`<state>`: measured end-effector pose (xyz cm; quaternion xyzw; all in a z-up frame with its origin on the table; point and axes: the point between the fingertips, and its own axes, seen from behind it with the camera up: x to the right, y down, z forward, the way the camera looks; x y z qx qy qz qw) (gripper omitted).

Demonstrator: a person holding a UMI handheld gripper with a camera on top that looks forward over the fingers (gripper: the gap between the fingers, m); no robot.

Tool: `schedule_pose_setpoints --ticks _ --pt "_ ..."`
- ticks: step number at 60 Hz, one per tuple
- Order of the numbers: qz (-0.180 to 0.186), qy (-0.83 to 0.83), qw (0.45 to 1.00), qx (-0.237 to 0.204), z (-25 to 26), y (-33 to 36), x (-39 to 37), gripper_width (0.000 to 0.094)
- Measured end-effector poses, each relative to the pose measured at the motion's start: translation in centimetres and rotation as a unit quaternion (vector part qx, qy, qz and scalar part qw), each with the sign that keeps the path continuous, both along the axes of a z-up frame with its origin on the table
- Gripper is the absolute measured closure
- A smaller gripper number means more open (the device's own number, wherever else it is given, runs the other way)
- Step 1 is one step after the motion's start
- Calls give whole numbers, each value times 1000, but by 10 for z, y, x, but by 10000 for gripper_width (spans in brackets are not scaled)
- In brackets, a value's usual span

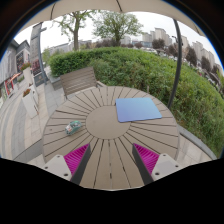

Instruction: Arrange mouse

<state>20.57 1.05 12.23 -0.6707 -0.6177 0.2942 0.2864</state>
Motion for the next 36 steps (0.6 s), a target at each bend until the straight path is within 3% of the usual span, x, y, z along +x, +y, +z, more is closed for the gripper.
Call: schedule_pose_setpoints --ticks 22,36 --pt "35 -13 999 -20 -29 -162 -37 73" --pt "25 -3 1000 -16 -65 -213 -77 72"
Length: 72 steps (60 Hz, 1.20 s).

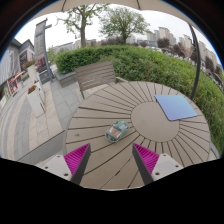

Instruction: Arrange mouse

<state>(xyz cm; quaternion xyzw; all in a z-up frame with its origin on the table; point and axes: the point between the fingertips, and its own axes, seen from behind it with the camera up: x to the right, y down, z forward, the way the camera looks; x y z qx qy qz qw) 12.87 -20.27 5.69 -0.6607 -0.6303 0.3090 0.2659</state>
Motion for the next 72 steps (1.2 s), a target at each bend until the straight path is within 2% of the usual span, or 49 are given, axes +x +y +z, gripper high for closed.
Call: schedule_pose_setpoints --ticks 6,14,29,53,56,58,60,61,72 --pt "-13 6 1000 10 -15 -6 -22 72" --pt "-34 7 999 -3 -37 -11 -51 72" --pt "-67 4 998 14 -67 -1 -96 77" --pt "-43 3 999 33 -74 -6 -129 90" --pt "-44 3 998 33 -74 -5 -128 135" --pt "-49 3 998 36 -74 -1 -128 215" --pt "-57 1 998 39 -74 5 -128 354" --pt "-63 1 997 44 -73 10 -127 507" --pt "-34 -18 999 26 -59 8 -126 543"
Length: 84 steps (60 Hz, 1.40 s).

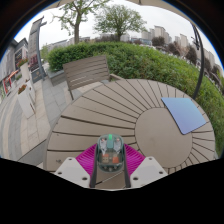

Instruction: Arrange mouse

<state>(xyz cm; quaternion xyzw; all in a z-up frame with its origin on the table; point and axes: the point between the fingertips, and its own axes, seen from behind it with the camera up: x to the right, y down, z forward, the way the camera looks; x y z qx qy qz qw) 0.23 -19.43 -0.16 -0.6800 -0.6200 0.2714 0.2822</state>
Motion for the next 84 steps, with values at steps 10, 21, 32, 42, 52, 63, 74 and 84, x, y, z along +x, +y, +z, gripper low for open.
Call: schedule_pose_setpoints --ticks 10,21,32,42,52,63,74,84 --pt "49 64 997 -2 102 23 -19 543" --pt "44 123 991 4 198 126 -58 544" --pt "15 109 993 31 165 266 -105 541" --pt "-21 37 999 28 52 356 -114 540" --pt "0 20 1000 18 -4 379 -116 516" --pt "-6 6 1000 16 -12 390 -98 67" --pt "-8 -12 1000 -10 57 379 -26 85" --pt "-5 -18 1000 1 135 377 84 96"
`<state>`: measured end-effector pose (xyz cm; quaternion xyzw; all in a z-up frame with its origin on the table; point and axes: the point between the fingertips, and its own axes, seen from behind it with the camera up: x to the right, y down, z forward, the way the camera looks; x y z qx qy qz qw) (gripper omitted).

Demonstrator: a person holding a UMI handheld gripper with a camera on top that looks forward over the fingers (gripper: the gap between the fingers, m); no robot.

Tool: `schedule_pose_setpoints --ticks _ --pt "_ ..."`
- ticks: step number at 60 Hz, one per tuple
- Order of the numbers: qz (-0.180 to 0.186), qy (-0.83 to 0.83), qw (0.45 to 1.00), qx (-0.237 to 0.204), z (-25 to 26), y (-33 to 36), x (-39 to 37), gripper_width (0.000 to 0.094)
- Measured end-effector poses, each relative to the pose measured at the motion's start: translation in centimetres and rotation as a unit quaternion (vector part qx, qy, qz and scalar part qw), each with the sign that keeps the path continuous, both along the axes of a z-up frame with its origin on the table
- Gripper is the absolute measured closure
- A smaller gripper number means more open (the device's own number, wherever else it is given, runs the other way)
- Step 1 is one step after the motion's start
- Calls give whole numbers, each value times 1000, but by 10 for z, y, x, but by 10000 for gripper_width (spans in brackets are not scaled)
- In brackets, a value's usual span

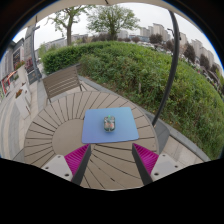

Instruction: Arrange mouse

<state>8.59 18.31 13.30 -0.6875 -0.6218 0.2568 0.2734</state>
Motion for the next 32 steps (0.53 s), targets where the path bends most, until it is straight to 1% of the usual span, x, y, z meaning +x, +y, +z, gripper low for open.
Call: schedule_pose_setpoints --ticks 4,11,13,15,18,23,26,32 --pt "-4 -5 1000 4 16 1 39 91" --pt "1 -5 1000 16 29 1 91 87" --pt "-5 -3 1000 16 30 2 102 93" --pt "-14 -8 1000 6 29 2 114 91" --pt "-17 -9 1000 2 26 5 123 87" --pt "-9 -9 1000 19 22 10 131 89" --pt "-11 -5 1000 26 22 13 132 88" --pt "-11 -9 1000 11 21 7 136 85"
